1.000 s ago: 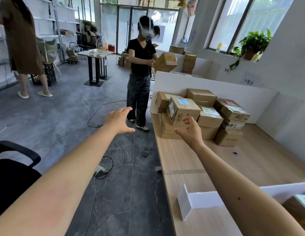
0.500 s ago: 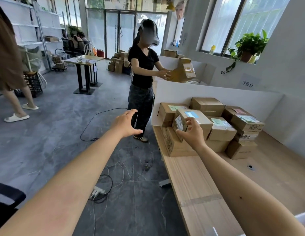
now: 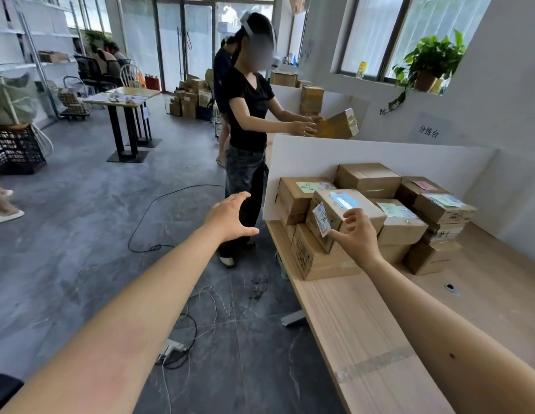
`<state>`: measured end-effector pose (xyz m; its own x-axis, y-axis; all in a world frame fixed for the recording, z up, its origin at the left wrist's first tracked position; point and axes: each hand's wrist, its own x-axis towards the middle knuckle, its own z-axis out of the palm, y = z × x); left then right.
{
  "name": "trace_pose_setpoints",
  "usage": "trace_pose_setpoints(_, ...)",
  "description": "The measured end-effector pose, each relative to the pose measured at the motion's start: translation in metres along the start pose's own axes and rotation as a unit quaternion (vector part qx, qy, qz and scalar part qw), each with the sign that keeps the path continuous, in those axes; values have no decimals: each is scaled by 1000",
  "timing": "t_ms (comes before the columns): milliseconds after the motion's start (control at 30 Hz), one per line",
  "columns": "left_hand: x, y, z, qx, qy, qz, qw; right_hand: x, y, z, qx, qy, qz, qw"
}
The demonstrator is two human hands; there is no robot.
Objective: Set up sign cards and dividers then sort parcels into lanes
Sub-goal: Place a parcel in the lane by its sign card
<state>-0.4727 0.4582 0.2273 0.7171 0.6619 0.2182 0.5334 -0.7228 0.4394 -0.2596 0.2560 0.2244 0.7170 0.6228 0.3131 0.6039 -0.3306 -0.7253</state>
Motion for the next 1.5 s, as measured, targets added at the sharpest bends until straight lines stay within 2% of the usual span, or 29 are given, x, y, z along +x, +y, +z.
trace_pose_setpoints(367, 83, -2, 25, 0, -16, 31, 999, 62, 23, 19, 0, 15, -4, 1000)
trace_pose_setpoints(600, 160, 10, 48, -1, -34, 58, 998, 125, 45, 18, 30, 79, 50, 995)
trace_pose_setpoints(733, 204, 19, 65, 1, -46, 72, 996, 157, 63, 18, 32, 83, 64, 994)
trace_pose_setpoints(1000, 285, 47, 107, -7, -116, 132, 984, 208, 103, 7, 12, 85, 82, 993)
trace_pose_setpoints(1200, 313, 52, 137, -67, -197, 148, 967, 219, 122, 2, -4, 79, 97, 992)
trace_pose_setpoints(1500, 344, 50, 156, -96, -234, 169, 953, 216, 140, -5, 6, 92, 153, 984)
